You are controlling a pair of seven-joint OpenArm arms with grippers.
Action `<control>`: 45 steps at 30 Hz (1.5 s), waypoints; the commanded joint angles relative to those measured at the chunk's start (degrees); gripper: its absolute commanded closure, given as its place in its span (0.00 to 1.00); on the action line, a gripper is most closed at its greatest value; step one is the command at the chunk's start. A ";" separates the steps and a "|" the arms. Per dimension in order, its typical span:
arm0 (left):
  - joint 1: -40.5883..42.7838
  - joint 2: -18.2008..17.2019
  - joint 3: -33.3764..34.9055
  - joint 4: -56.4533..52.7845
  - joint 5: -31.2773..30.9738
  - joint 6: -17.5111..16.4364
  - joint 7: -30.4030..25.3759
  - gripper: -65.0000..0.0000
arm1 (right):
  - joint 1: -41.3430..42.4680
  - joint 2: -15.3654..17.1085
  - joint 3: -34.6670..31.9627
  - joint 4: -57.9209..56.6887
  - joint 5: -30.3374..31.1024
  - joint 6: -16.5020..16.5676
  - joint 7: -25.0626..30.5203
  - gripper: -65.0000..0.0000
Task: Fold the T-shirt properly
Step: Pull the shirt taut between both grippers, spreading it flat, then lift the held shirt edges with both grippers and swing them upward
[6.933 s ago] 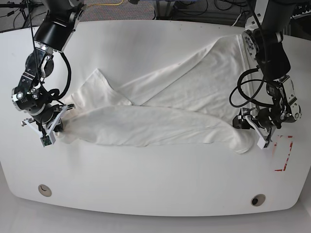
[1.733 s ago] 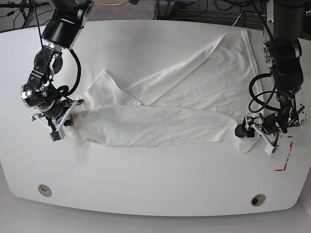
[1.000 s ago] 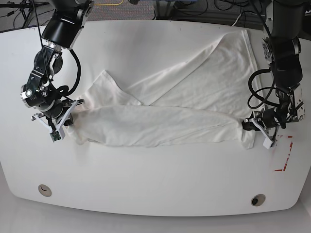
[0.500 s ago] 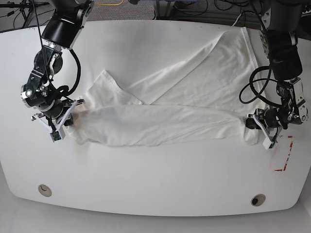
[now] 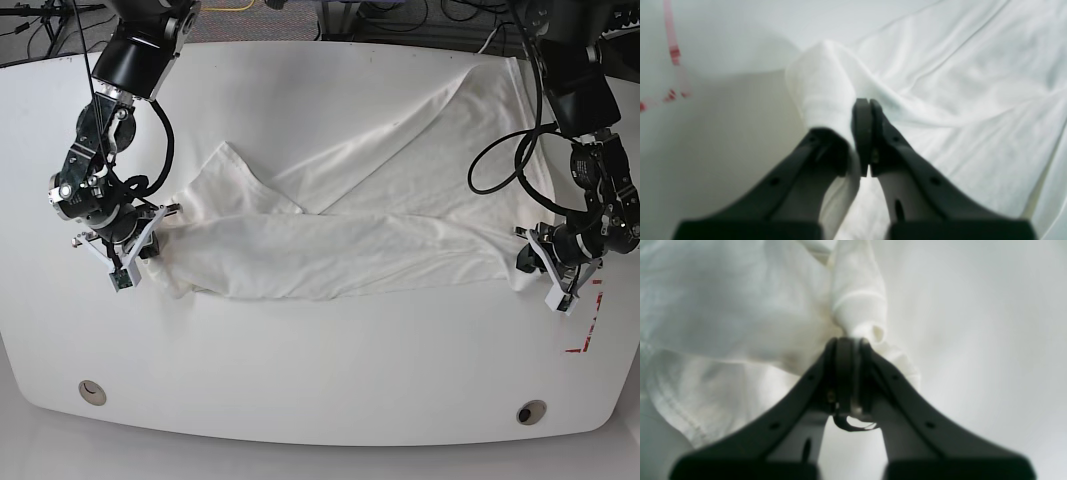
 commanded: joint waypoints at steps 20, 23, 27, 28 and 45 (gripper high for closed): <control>-4.48 -1.03 -5.54 20.04 -1.55 -0.10 7.65 1.00 | 10.48 1.10 0.29 0.97 0.67 0.10 0.74 0.95; -4.65 -1.12 -6.34 20.13 -1.55 -0.10 8.71 1.00 | 10.48 1.10 0.29 0.97 0.58 0.10 0.74 0.95; -4.65 -1.21 -6.60 20.57 -1.55 -0.10 9.50 1.00 | 10.31 1.10 0.29 0.97 0.58 0.10 0.74 0.95; -4.65 -1.21 -6.60 20.57 -1.55 -0.10 9.50 1.00 | 10.31 1.10 0.29 0.97 0.58 0.10 0.74 0.95; -8.87 -1.03 -6.69 22.59 -1.55 -0.10 9.50 1.00 | 16.46 1.19 0.11 0.79 0.58 0.10 0.74 0.95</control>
